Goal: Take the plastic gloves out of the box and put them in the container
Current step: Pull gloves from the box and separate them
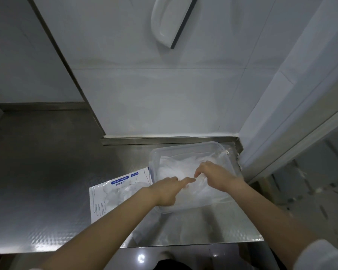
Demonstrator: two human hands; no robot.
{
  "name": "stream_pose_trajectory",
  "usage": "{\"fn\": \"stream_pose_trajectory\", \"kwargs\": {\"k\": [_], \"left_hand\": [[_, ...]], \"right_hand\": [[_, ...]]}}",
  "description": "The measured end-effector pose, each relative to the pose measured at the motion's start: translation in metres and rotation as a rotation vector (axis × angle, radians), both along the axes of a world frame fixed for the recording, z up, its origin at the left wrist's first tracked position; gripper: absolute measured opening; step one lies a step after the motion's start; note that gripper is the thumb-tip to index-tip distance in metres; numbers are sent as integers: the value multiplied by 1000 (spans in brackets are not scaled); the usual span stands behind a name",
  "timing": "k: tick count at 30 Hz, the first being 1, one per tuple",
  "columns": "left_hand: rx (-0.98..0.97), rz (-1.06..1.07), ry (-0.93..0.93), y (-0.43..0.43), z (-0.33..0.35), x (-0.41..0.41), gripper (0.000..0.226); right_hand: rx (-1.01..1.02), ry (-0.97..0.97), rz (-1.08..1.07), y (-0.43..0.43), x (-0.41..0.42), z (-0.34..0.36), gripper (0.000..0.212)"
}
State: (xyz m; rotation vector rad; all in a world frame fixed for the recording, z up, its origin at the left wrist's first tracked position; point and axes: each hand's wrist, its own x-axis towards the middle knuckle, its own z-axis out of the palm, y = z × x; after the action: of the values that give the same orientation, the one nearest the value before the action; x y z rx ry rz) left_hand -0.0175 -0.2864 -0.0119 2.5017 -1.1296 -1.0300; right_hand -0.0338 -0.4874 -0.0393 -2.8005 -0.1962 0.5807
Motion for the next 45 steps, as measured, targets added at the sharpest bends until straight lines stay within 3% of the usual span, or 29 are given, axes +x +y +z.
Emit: {"fn": "stream_pose_trajectory", "kwargs": {"k": [3,8,13,18,24,31,38,42,45], "left_hand": [[-43,68,157,-6,-3,4,71],[-180,286,-133,-7,-5,10,40],[127,211,-359,-22,-19,14,57],[379,91,-332,-26,-49,17,67],[477,60,-299,-28,-64,13,99],[542,-58,-367,-30,-63,13,103],[346,23,-332,-23,-33,25,68],[-73,173,-475,-8,0,26,50],[-241,352,-538,18,16,21,48]], "right_hand": [[25,165,-2,-1,3,-1,56],[296,145,-193,3,8,8,47],[204,-23,-206,16,12,-9,31],[-8,86,-127,20,13,-30,56],[-222,140,-103,10,20,-39,78],[-342,153,-27,13,18,-37,77],[-213,234,-49,23,22,5,40],[-169,11,-58,43,8,26,36],[23,-218,-91,66,-3,34,35]]}}
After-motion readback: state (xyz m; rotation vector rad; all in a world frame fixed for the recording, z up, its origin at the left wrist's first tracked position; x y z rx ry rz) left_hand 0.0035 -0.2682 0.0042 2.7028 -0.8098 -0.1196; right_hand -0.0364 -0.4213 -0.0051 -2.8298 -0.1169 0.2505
